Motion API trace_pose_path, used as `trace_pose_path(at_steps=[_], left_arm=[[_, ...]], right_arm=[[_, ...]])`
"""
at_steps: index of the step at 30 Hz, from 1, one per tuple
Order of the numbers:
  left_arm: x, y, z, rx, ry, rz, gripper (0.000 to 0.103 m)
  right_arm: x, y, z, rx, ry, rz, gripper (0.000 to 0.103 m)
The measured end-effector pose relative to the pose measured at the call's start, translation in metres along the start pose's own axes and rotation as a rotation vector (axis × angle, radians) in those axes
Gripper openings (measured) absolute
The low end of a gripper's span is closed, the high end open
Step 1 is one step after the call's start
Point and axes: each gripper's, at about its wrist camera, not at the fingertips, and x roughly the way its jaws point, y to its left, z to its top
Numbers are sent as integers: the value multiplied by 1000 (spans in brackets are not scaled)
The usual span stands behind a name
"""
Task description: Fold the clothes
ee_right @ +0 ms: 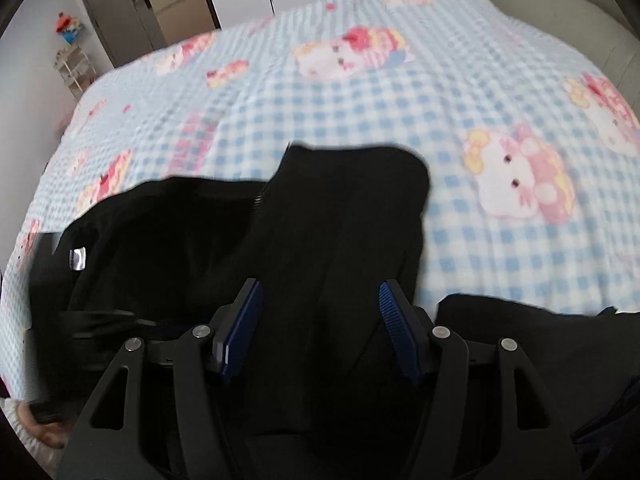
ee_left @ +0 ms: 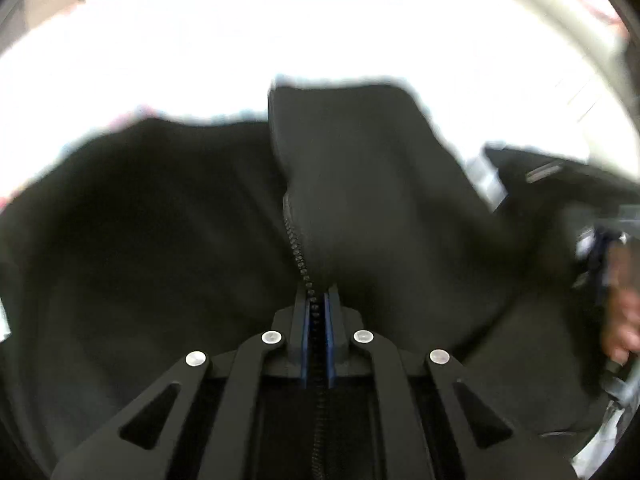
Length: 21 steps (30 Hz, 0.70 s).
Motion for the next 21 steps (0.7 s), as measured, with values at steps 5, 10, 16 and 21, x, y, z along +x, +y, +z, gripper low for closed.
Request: trace_pose_path(at_steps=[5, 10, 16, 21], left_arm=[[-64, 8, -45, 18, -29, 125, 7], [1, 61, -77, -106, 334, 51, 19], [5, 121, -40, -288, 171, -95, 55], [40, 101, -18, -271, 281, -113, 29]], right_arm=[[9, 13, -1, -33, 22, -4, 69], [46, 21, -3, -46, 130, -24, 69], [77, 15, 10, -3, 144, -14, 79], [138, -3, 15, 92, 295, 1, 81]])
